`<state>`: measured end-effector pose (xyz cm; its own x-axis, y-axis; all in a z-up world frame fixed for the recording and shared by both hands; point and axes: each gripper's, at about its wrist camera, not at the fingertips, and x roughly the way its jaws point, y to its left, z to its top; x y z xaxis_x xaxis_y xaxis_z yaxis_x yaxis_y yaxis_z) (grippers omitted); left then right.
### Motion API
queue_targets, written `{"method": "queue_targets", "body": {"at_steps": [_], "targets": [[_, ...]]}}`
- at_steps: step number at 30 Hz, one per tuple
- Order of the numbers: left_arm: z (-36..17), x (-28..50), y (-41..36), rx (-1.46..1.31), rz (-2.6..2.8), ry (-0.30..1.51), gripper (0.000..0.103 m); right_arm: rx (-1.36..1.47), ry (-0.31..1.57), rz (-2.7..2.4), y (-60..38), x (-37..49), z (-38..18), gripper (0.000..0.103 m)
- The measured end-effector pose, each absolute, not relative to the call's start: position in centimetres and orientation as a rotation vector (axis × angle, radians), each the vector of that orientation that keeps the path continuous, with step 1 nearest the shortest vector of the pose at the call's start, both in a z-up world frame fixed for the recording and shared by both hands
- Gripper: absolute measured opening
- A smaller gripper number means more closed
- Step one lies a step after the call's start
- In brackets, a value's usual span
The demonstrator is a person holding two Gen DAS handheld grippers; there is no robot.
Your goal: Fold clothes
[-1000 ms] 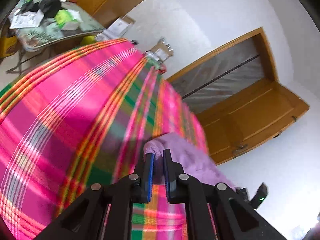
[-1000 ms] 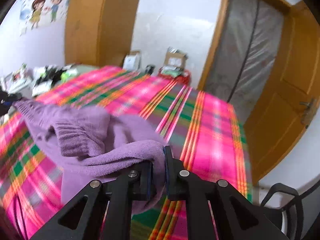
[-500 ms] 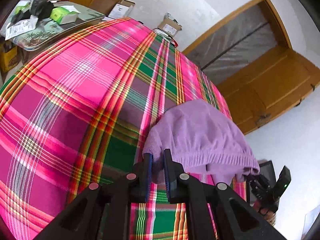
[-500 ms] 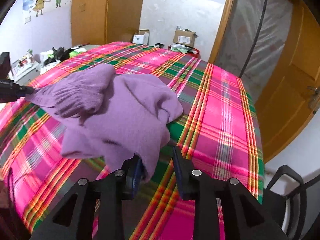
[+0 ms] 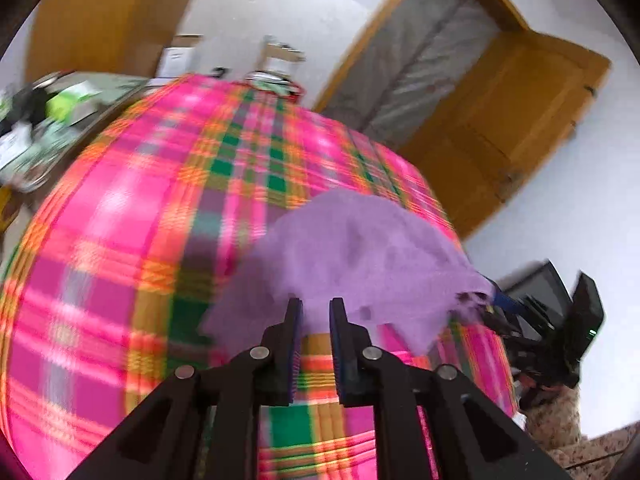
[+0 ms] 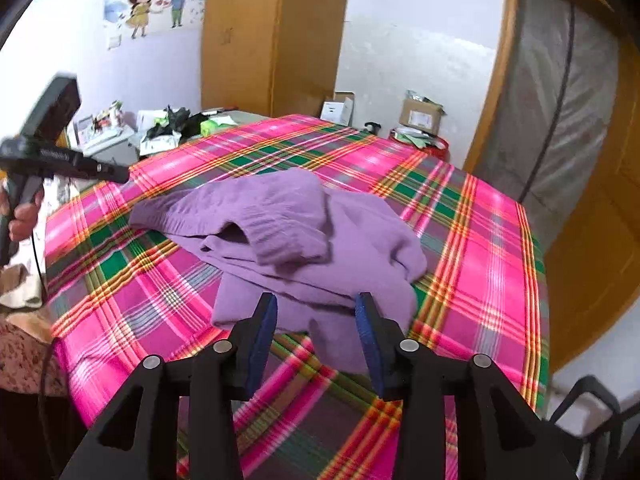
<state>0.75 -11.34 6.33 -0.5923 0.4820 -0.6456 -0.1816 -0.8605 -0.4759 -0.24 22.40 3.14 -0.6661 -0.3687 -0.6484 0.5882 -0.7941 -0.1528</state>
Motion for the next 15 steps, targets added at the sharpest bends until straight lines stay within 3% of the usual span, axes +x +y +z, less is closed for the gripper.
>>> {"method": "queue_targets", "body": {"at_steps": [2,8,15], "targets": [[6.6,-0.1,-9.2,-1.146,2.413,-0.437,0.016,0.811,0.529,-2.435,21.5,-0.2,3.0,0.053],[6.3,-2.1,-2.2,-1.160,2.325,-0.159,0.016,0.729,0.625,-2.480,20.2,0.0,3.3,0.054],[5.7,-2.7,2.4,-1.136,2.280,0.079,0.016,0.740,0.589,-2.467,20.2,-0.9,3.1,0.055]]}}
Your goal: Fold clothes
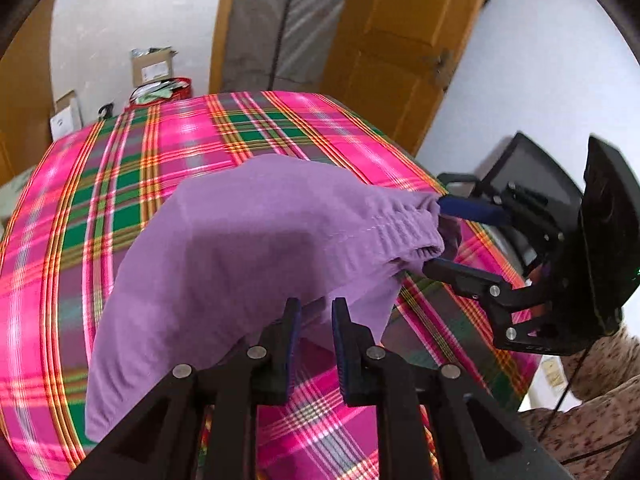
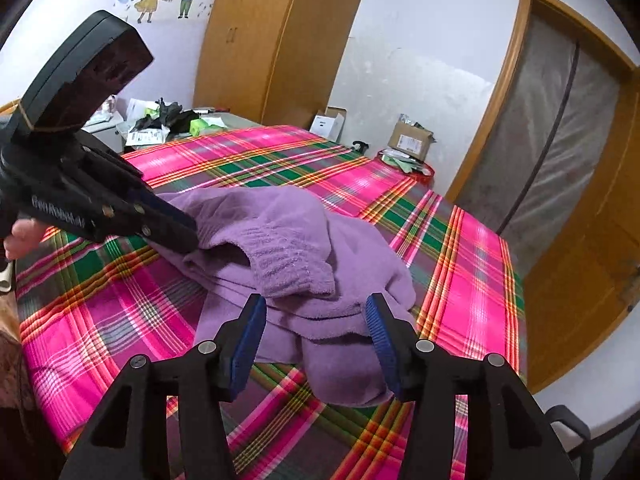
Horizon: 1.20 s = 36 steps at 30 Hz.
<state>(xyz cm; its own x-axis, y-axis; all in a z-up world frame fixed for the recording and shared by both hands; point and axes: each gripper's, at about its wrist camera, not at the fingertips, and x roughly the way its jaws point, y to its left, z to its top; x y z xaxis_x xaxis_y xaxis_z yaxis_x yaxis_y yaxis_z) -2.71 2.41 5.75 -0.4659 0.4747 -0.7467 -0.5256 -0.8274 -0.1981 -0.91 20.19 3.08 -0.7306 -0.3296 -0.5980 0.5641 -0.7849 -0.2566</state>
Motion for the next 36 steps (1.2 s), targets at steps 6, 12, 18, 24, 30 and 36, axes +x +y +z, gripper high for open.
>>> {"method": "queue_targets", "body": {"at_steps": [6,12,18,24,30,36], "targets": [[5.7,-2.7,3.5,-1.129,2.288,0.117,0.016,0.723,0.615,-2.453,19.6,-0.8,3.0,0.055],[6.1,-3.6,3.5,-1.128,2.318,0.090,0.016,0.639,0.689,-2.404,19.0,-0.1,2.9,0.055],[7.4,-4.1,2.3,-1.084,2.360,0.013,0.016,0.579,0.804,-2.459,17.9,-0.9,2.5,0.055],[7.9,-4.3,1.9,-1.066,2.374,0.016,0.016,0.540,0.760,-2.451,17.3,-2.2,3.0,0.055],[8.1,-3.8,2.0,-1.022,2.333,0.069,0.016,0.568,0.704,-2.413,16.7,-3.4,3.4,0.020],[8.1,-4.3,2.5,-1.003,2.353,0.135,0.016,0.618,0.567,-2.399,16.9,-4.7,4.0,0.018]]}}
